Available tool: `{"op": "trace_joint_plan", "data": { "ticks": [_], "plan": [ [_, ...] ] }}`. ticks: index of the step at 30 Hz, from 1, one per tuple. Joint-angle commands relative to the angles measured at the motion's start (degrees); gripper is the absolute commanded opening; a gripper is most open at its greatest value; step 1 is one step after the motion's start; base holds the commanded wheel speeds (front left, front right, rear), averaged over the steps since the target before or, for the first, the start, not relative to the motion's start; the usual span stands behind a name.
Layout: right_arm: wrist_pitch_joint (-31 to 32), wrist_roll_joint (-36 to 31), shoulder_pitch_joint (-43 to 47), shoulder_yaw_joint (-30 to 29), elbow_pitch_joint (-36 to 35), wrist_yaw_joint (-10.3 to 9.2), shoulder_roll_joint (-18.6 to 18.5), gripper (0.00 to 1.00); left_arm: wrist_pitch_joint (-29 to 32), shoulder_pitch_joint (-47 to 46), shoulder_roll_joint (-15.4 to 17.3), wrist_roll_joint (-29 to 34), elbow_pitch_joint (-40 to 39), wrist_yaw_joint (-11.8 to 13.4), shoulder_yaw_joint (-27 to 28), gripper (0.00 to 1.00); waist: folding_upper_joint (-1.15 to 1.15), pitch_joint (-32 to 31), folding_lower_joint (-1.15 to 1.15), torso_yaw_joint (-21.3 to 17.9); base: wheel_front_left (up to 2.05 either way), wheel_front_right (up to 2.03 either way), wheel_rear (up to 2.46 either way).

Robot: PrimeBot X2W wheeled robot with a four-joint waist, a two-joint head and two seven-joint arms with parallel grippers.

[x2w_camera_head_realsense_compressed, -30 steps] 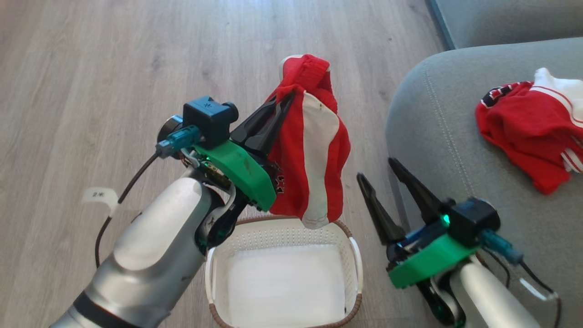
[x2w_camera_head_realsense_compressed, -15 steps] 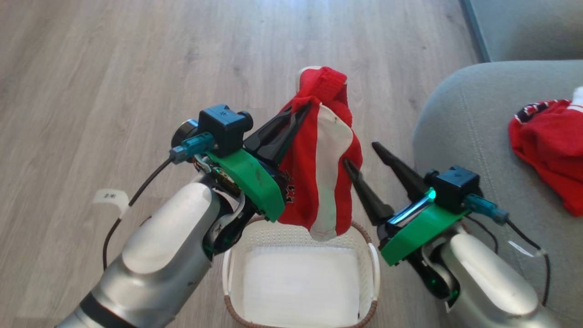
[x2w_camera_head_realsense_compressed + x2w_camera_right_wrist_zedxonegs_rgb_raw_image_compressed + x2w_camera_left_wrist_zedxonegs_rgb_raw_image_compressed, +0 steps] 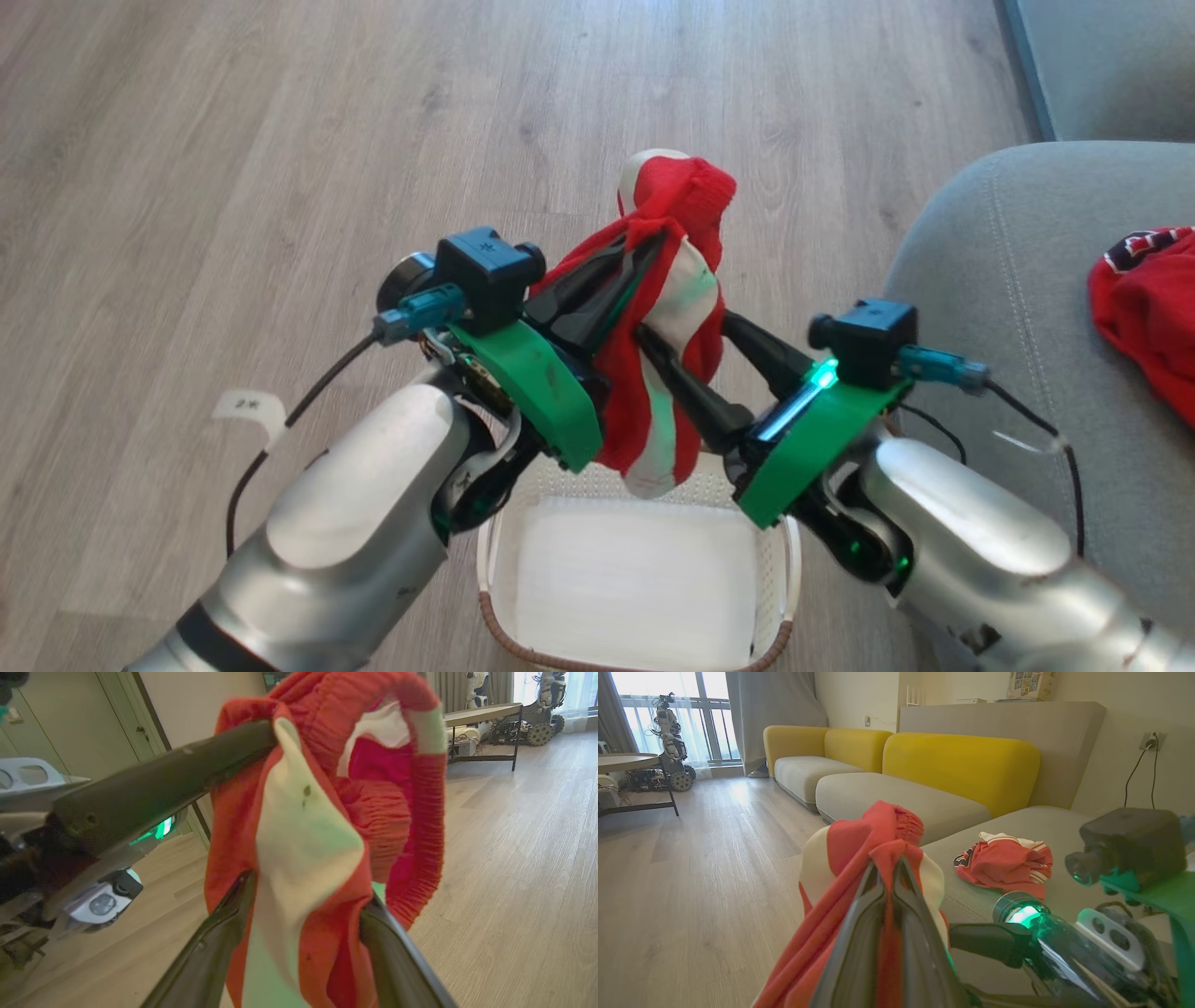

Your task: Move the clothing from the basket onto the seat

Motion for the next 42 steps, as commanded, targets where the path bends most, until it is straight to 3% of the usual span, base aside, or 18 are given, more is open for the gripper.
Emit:
{"op": "trace_joint_plan", "data": {
  "ticks": [1, 3, 4, 6, 7, 17, 24, 25, 26, 27, 42],
  "plan": [
    [-0.30, 0.42, -2.40, 0.73, -0.73, 0.41, -0.09, 1.00, 0.07, -4.23, 0.41, -0.28, -2.29, -0.42, 1.81, 0.00, 0.00, 0.11, 0.00, 0.20, 0.00, 0.00, 0.00],
    [-0.30, 0.78, -3.82, 2.29, 0.51, 0.41, 0.14, 1.00, 0.14, -4.15, 0.36, -0.33, -2.43, -0.47, 1.55, 0.00, 0.00, 0.16, 0.00, 0.44, 0.00, 0.00, 0.00],
    [-0.30, 0.89, -4.43, 3.01, 1.27, 0.41, 0.23, 0.95, 0.16, -4.10, 0.35, -0.37, -2.46, -0.49, 1.45, 0.00, 0.00, 0.17, 0.00, 0.55, 0.00, 0.00, 0.00],
    [-0.30, 1.18, -5.35, 4.02, 2.74, 0.41, 0.47, 0.23, 0.15, -4.01, 0.33, -0.46, -2.44, -0.51, 1.28, 0.00, 0.00, 0.12, 0.00, 0.75, 0.00, 0.00, 0.00],
    [-0.30, 1.37, -5.66, 4.33, 3.26, 0.41, 0.60, 0.00, 0.15, -3.97, 0.33, -0.50, -2.42, -0.52, 1.22, 0.00, 0.00, 0.08, 0.00, 0.83, 0.00, 0.00, 0.00],
    [-0.30, 1.41, -6.21, 4.29, 4.21, 0.41, 1.01, 0.00, 0.00, -3.59, 0.97, -0.85, -2.31, 0.10, 1.42, 0.00, 0.00, -0.16, 0.00, 0.40, 0.00, 0.00, 0.00],
    [-0.30, -2.08, -4.07, -1.48, 2.77, 0.41, 0.66, 0.00, -0.33, -2.76, 1.64, -1.04, -1.96, 0.82, 1.57, 0.00, 0.00, -0.20, 0.00, -0.66, 0.00, 0.00, 0.00],
    [-0.30, -2.74, -3.62, -2.39, 2.54, 0.41, 0.61, 0.00, -0.32, -2.55, 1.68, -1.17, -1.89, 1.00, 1.63, 0.21, 0.00, -0.21, 0.00, -0.89, 0.00, 0.00, 0.00],
    [-0.30, -3.39, -3.14, -3.27, 2.31, 0.41, 0.56, 0.00, -0.35, -2.35, 1.68, -1.35, -1.86, 1.15, 1.72, 0.49, 0.00, -0.22, 0.00, -1.13, 0.00, 0.00, 0.00],
    [-0.30, -3.96, -2.61, -4.13, 2.08, 0.41, 0.51, 0.00, -0.45, -2.16, 1.66, -1.50, -1.87, 1.26, 1.79, 1.00, 0.00, -0.27, 0.00, -1.36, 0.00, 0.00, 0.00],
    [-0.30, -10.98, 4.61, -16.33, -2.98, 0.41, -2.16, 0.00, -1.10, 0.55, 3.15, -1.86, -3.60, 2.50, 1.45, 1.00, 0.00, -0.61, 0.00, -8.04, 0.00, 0.00, 0.00]
  ]
}}
